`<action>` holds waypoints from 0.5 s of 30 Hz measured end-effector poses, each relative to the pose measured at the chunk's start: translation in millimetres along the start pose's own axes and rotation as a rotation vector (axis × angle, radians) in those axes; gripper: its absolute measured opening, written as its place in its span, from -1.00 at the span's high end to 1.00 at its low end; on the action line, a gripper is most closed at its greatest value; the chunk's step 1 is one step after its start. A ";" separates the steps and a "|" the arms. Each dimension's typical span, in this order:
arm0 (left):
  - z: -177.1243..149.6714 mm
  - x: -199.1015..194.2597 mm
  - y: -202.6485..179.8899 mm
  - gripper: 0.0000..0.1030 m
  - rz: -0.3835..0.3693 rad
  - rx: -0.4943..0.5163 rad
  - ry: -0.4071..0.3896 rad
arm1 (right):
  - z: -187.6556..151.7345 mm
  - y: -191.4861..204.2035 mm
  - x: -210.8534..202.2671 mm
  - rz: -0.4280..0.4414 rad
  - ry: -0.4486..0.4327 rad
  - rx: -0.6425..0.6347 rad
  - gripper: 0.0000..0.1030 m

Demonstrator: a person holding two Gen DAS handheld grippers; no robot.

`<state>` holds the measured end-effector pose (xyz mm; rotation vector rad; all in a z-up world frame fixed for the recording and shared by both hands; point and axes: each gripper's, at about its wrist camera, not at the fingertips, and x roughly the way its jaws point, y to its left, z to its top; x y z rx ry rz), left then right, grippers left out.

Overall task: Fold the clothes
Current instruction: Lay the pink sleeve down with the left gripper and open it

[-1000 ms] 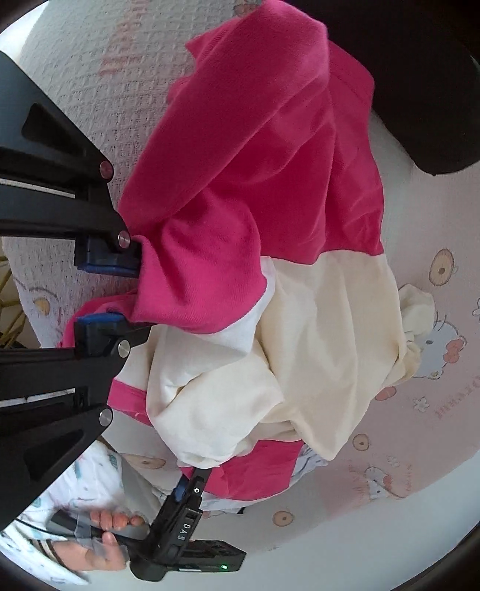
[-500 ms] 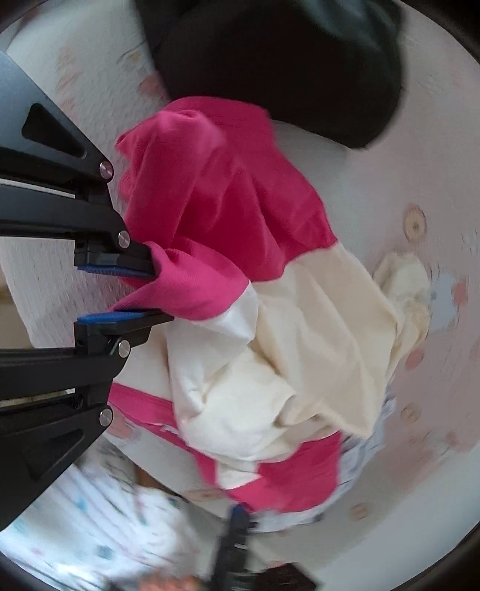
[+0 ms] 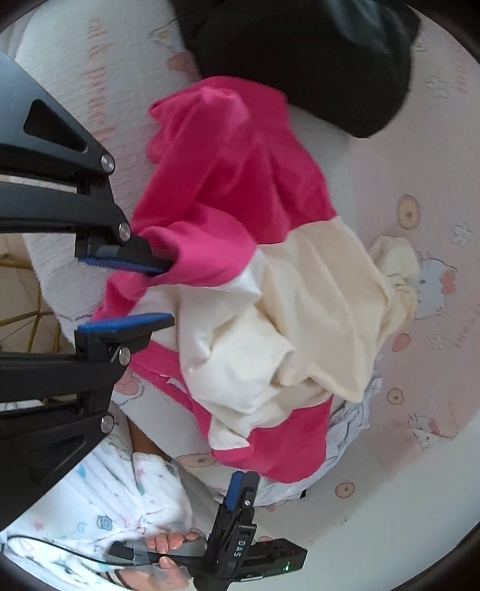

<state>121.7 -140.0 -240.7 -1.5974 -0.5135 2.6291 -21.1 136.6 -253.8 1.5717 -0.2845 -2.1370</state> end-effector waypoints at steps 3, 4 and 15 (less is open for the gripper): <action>-9.5 -0.1 -3.2 0.21 0.008 -0.008 0.011 | -4.5 7.9 2.6 -0.032 0.024 -0.038 -0.29; -12.2 -2.5 -3.2 -0.06 0.007 -0.008 0.013 | -6.0 10.6 3.5 -0.043 0.032 -0.050 -0.29; -32.3 1.3 -18.0 -0.26 -0.012 0.076 0.051 | -20.6 27.3 20.4 -0.167 0.120 -0.170 -0.29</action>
